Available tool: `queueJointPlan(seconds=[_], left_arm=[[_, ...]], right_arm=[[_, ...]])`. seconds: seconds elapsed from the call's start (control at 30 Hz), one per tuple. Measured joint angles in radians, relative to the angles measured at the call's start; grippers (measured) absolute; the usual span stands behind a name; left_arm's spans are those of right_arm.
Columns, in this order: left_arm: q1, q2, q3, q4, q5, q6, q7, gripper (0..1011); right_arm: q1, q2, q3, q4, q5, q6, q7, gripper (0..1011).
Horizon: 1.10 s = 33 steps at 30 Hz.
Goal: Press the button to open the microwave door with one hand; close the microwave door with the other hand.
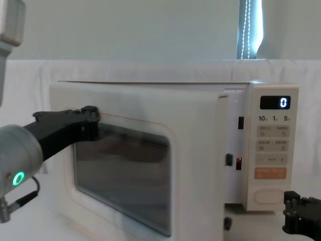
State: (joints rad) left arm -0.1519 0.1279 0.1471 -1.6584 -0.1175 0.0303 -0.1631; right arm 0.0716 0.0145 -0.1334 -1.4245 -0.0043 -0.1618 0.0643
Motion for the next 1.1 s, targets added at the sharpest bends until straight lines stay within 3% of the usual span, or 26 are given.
queueJointPlan(seconds=[0.37, 1.1], left_arm=[[-0.091, -0.028, 0.033, 0.107, -0.041, -0.017, -0.026, 0], [-0.213, -0.071, 0.105, 0.239, -0.095, -0.007, -0.054, 0]], right_arm=[[0.000, 0.000, 0.000, 0.000, 0.000, 0.000, 0.000, 0], [0.000, 0.000, 0.000, 0.000, 0.000, 0.000, 0.000, 0]])
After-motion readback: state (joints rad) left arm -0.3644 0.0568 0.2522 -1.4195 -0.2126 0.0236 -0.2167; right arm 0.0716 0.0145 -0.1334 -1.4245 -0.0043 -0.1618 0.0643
